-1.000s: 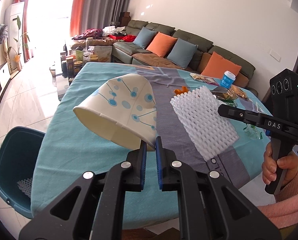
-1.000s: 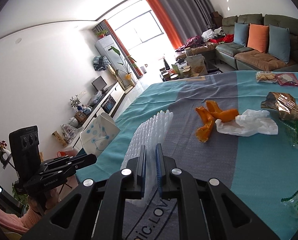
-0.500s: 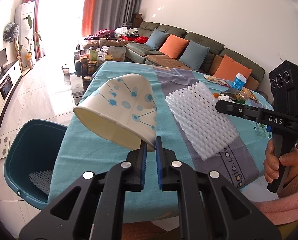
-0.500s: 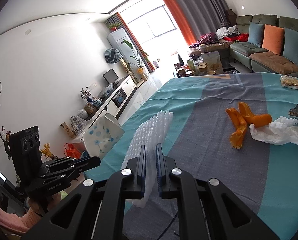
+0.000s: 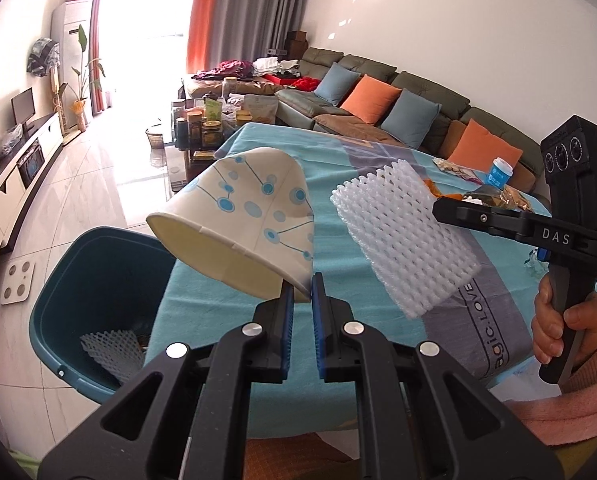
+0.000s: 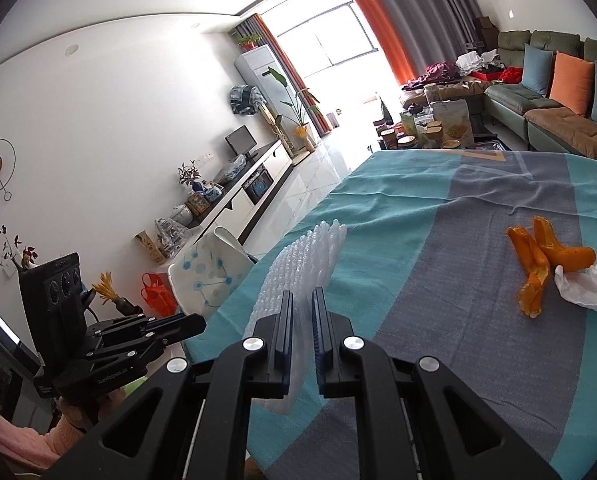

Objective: Collect trash
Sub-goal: 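Lift the cup in the left tool while the right tool carries the foam net toward the bin, then lower the cup into the teal bin with the left tool while the right tool lowers the net over it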

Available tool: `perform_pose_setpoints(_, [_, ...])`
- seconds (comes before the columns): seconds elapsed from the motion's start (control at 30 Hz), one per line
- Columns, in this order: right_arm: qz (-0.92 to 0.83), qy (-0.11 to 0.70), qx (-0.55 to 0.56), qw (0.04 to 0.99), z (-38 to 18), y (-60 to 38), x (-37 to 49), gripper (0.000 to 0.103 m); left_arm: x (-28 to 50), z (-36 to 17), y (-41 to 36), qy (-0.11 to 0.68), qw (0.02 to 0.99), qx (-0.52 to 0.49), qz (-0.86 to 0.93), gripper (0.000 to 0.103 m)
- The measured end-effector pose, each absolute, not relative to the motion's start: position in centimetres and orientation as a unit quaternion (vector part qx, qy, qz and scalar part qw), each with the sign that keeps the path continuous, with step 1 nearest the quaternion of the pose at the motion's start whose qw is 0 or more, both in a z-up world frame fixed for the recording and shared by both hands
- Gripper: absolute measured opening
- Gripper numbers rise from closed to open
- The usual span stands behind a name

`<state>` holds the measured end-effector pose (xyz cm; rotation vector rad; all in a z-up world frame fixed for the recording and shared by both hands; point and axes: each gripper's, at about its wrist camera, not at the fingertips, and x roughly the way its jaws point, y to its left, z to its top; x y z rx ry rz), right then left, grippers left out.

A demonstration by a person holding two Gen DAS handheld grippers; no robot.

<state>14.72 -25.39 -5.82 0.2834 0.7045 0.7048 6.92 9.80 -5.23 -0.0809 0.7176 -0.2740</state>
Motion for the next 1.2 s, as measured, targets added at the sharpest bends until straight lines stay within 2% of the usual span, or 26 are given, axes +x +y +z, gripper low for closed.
perform_pose_setpoints(1.2, [0.401,0.348,0.107,0.84,-5.4,-17.2,16.3,0.008,5.8,-6.3,16.6,0.352,0.932,-0.072,-0.05,0.009])
